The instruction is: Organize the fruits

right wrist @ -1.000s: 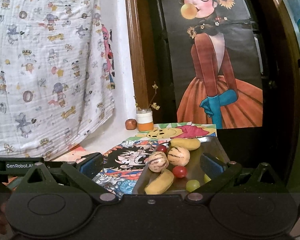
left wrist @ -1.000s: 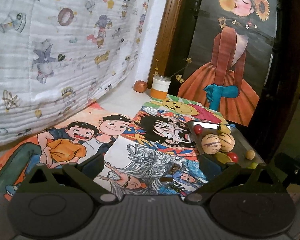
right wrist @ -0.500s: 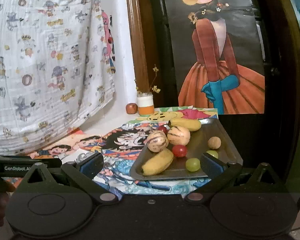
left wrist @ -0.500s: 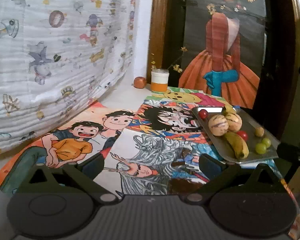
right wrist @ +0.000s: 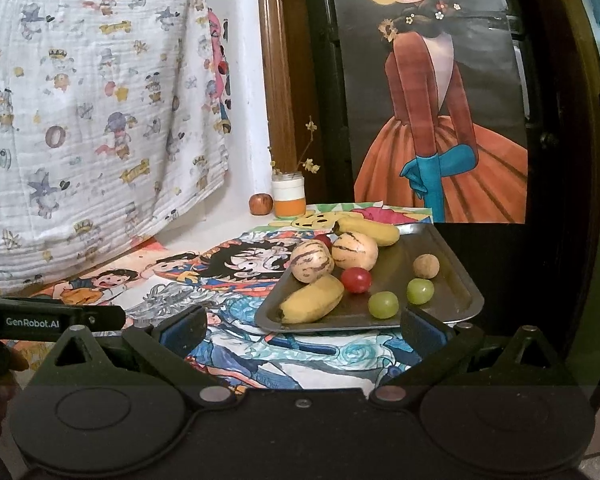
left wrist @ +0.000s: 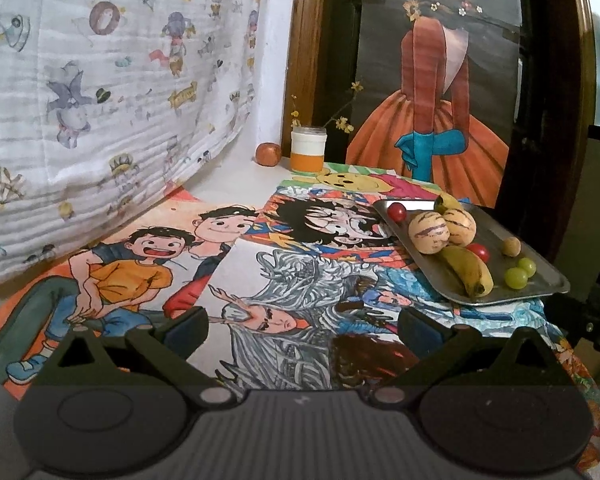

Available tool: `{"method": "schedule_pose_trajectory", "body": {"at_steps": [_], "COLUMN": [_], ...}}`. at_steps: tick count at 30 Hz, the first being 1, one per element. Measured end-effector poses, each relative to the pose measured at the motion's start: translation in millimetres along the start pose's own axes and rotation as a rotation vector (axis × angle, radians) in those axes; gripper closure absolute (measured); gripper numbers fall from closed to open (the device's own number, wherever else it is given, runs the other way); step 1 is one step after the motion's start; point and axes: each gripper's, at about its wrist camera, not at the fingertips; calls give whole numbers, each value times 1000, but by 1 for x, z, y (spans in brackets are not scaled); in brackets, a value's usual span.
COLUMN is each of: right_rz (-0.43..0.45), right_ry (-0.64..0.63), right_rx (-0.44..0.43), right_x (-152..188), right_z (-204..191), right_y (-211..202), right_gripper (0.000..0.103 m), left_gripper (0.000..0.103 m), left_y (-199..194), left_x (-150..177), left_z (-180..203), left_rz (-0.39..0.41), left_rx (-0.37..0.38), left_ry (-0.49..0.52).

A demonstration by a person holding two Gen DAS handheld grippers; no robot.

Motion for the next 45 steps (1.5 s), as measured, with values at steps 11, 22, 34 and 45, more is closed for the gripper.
{"method": "schedule_pose_trajectory", "body": {"at_steps": [11,22,34,45], "right_rz": [-22,-40,-45,-46], "right_ry": [11,6,-2,-4], "right_rx": [18,19,16,14], "right_x": [1,4,5,7], "right_z": [1,2,1,0], "right_y": [4,7,7,8], "right_gripper": [0,0,0,0], "left_gripper": [0,0,0,0], "left_y": [0,1,2,2], "left_x": [1,3,3,3], "left_z": [2,0,-1,-1], "left_rz": [-8,-16,-19,-19], "left_rx": [8,2,0,-1], "left_ry": [8,8,6,6]}}
Point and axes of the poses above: each gripper's, at about its wrist camera, not at the fingertips, and y roughly the way its jaws point, z to its right, x to its underside, and after that the axes turned 14 degrees about z, right-handed
